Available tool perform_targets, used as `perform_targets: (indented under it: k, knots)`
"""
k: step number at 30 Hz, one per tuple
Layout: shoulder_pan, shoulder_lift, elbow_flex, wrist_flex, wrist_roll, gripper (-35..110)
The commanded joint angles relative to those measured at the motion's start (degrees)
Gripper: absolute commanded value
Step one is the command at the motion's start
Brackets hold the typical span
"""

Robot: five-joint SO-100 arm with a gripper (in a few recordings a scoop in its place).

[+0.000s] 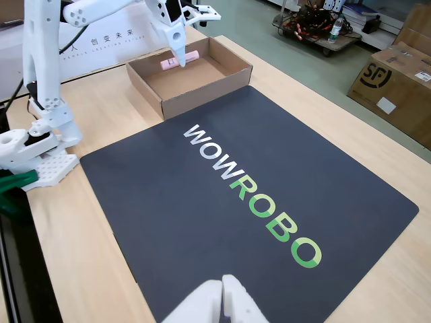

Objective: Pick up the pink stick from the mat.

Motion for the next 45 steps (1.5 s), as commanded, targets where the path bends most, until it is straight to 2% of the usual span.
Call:
perform_targets:
  k: [1, 7, 12, 17, 20, 22, 34, 45]
  knots:
    - [-1.1, 0.7, -2.1, 0.4, -0.4, 4]
    - [-0.7, 0.7, -2.1, 0.4, -0.4, 43]
    - [-0.4, 0.5, -2.1, 0.4, -0.4, 46]
    - [-0.3, 1.1, -2.1, 0.5, -0.4, 43]
    - [-0.2, 1.4, -2.1, 0.8, -0.3, 20]
    - [-0.2, 1.9, -2.0, 0.8, 0.4, 0]
    - [1.2, 13.3, 4.4, 0.8, 0.4, 0]
    - [0.9, 42.3, 31.9, -4.9, 1.0, 0]
